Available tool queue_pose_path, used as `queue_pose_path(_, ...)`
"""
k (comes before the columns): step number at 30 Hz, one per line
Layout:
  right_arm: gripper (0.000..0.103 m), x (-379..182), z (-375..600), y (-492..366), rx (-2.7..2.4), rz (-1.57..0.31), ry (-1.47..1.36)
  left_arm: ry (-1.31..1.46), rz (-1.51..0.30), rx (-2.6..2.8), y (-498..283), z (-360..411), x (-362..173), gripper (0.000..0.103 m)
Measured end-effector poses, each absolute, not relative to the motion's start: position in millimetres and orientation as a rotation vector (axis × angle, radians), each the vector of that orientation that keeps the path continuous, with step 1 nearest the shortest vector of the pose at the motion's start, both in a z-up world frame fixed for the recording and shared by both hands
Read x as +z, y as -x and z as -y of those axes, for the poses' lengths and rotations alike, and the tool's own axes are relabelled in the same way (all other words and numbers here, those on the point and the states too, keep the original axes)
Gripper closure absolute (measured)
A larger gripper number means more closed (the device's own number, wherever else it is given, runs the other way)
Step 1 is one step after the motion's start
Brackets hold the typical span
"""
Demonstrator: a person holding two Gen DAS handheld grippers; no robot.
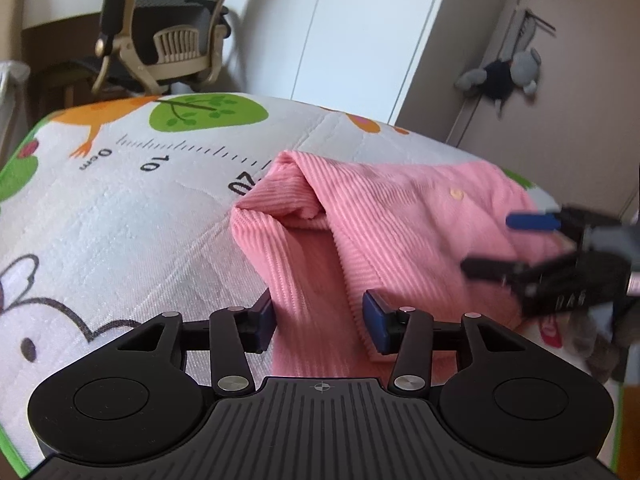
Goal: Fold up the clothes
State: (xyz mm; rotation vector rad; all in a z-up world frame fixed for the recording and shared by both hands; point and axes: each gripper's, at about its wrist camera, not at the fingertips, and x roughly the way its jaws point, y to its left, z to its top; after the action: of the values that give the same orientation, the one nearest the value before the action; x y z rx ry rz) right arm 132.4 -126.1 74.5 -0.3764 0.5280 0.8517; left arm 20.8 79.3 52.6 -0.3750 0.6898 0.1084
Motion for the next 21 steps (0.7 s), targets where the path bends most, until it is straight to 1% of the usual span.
queue_pose_path(1, 0.0, 79.2, 126.3, -120.9, 0.901, -0.484, 0.391, 0.409, -0.689, 0.096, -21.7, -82.3, 53.9, 0.077)
queue_pose_path(2, 0.0, 82.7, 124.4, -108.1, 0.942, -0.44, 0.418, 0.442, -0.688, 0.083, -22.5, -85.2, 55.3, 0.085)
queue_pose_path(3, 0.0, 84.8, 120.2, -93.8, 0.973, -0.394, 0.458, 0.476, -0.687, 0.07, -23.4, -88.1, 56.6, 0.088)
queue_pose_path(6, 0.001, 81.5, 97.9, -60.4, 1.014, -0.285, 0.596, 0.58, -0.656, 0.034, -27.9, -96.5, 71.5, 0.088)
queue_pose_path(8, 0.005, 73.9, 77.8, -48.4, 1.046, -0.244, 0.657, 0.604, -0.634, 0.013, -31.1, -95.0, 84.2, 0.088)
queue_pose_path(9, 0.01, 70.0, 67.5, -45.4, 1.057, -0.234, 0.675, 0.604, -0.624, -0.001, -32.6, -92.4, 90.6, 0.088)
queue_pose_path(11, 0.014, 63.1, 49.7, -48.2, 1.03, -0.227, 0.688, 0.59, -0.61, -0.027, -35.3, -85.3, 101.6, 0.088)
queue_pose_path(12, 0.024, 60.6, 43.2, -52.9, 1.002, -0.225, 0.689, 0.58, -0.606, -0.037, -36.4, -81.3, 106.1, 0.088)
queue_pose_path(13, 0.048, 59.0, 38.9, -60.4, 0.966, -0.224, 0.686, 0.565, -0.605, -0.046, -37.8, -77.3, 110.7, 0.088)
queue_pose_path(14, 0.061, 58.9, 38.4, -67.4, 0.94, -0.237, 0.667, 0.55, -0.601, -0.051, -38.8, -74.0, 114.8, 0.087)
queue_pose_path(15, 0.069, 62.1, 42.8, -76.0, 0.934, -0.269, 0.62, 0.537, -0.591, -0.052, -38.8, -71.4, 119.3, 0.081)
queue_pose_path(16, 0.071, 67.7, 50.0, -85.8, 0.931, -0.291, 0.563, 0.529, -0.57, -0.048, -37.3, -70.0, 124.8, 0.072)
queue_pose_path(18, 0.072, 80.1, 70.0, -98.8, 0.877, -0.261, 0.507, 0.524, -0.497, -0.044, -31.0, -69.1, 138.2, 0.063)
queue_pose_path(19, 0.072, 87.3, 82.9, -104.2, 0.838, -0.239, 0.488, 0.523, -0.447, -0.047, -26.7, -69.1, 145.7, 0.055)
queue_pose_path(20, 0.072, 94.2, 96.5, -111.1, 0.799, -0.227, 0.466, 0.518, -0.409, -0.05, -24.1, -67.9, 151.2, 0.05)
queue_pose_path(21, 0.072, 99.1, 111.6, -121.6, 0.754, -0.235, 0.441, 0.512, -0.377, -0.053, -22.2, -66.2, 156.1, 0.042)
